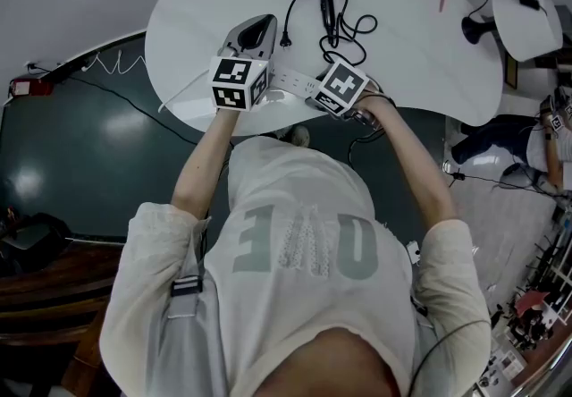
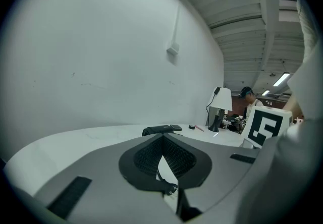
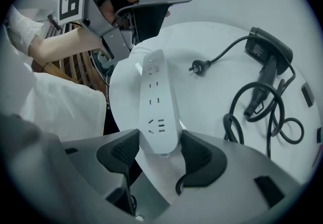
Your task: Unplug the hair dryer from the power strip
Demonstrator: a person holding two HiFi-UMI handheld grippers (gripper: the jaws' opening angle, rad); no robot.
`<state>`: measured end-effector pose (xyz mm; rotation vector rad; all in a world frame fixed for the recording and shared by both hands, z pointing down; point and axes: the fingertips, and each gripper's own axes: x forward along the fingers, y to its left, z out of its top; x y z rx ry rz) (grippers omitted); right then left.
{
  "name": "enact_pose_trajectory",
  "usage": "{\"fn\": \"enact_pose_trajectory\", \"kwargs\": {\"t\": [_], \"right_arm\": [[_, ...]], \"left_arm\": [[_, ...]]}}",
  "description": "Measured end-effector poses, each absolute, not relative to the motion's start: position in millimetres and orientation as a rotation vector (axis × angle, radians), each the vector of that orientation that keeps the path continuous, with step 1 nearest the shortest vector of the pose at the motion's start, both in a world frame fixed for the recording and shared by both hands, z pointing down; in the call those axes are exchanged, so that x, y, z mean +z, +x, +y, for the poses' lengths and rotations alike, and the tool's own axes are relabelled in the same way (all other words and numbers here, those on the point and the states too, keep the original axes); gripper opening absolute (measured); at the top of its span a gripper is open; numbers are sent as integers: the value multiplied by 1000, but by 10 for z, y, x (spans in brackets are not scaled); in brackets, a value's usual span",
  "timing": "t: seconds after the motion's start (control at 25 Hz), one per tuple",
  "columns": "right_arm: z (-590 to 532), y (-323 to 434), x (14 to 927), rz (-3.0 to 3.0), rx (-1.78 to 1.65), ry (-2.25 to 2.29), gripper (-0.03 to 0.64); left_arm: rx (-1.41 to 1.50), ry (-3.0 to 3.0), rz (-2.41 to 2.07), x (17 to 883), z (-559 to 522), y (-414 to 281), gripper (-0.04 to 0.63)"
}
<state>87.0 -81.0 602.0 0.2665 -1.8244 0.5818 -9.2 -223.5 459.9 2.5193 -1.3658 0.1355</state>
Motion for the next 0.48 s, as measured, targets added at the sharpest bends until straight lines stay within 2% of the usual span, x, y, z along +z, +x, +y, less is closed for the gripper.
{"fn": "enact_pose_trajectory", "kwargs": {"t": [0.24, 0.48], "right_arm": [[-726, 851, 6051, -1837, 378, 274, 268], [-789, 768, 5842, -1909, 324, 314, 284]], "left_arm": [[90, 2545, -1391, 4322, -2234, -97, 14], [119, 2591, -1410, 4203, -2193, -86, 14]]}}
